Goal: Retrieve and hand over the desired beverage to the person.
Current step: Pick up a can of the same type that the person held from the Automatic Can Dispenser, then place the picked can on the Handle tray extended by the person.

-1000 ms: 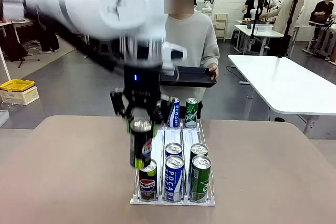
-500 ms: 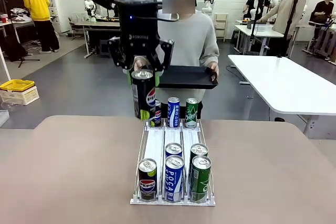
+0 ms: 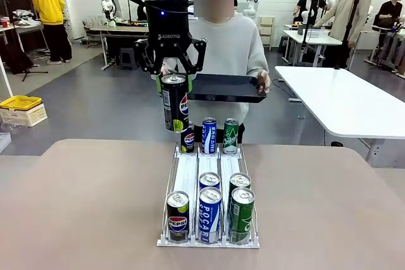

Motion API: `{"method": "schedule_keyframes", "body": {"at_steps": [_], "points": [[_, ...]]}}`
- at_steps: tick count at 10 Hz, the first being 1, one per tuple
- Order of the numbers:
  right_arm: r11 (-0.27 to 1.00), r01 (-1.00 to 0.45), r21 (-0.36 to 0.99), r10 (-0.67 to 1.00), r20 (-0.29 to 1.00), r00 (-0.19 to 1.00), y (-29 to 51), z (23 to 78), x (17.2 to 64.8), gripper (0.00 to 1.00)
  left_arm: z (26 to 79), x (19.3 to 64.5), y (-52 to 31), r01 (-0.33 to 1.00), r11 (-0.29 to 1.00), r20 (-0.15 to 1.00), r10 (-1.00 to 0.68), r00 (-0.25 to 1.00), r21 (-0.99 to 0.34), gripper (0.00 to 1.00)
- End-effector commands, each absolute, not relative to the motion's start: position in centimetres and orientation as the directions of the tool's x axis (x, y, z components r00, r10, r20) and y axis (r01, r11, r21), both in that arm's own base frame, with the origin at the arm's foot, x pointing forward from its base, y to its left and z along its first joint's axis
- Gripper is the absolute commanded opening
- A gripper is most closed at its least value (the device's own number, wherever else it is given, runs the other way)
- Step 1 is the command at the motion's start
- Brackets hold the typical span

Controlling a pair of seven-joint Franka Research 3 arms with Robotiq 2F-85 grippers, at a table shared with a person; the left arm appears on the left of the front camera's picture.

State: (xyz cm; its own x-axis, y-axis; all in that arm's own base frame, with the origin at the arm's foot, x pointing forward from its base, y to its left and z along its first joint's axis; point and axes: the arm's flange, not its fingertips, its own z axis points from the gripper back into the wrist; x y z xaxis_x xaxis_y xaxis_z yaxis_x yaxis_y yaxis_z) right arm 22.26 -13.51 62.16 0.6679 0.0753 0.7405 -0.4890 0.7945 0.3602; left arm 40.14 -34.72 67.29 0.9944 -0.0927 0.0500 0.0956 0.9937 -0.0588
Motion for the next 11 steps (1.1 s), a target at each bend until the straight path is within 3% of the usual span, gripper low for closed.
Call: {"method": "schedule_keyframes", "body": {"at_steps": [1, 11], "points": [[0.782, -0.506, 0.365, 0.075, 0.75, 0.657, -13.42, 62.12, 22.55, 1.0, 67.51, 39.06, -34.45, 0.121, 0.991, 0.064, -0.118, 0.991, -0.049, 0.0], [0.782, -0.506, 0.365, 0.075, 0.75, 0.657, -13.42, 62.12, 22.55, 1.0, 67.51, 39.06, -34.45, 0.121, 0.991, 0.064, -0.118, 0.991, -0.049, 0.0]]}}
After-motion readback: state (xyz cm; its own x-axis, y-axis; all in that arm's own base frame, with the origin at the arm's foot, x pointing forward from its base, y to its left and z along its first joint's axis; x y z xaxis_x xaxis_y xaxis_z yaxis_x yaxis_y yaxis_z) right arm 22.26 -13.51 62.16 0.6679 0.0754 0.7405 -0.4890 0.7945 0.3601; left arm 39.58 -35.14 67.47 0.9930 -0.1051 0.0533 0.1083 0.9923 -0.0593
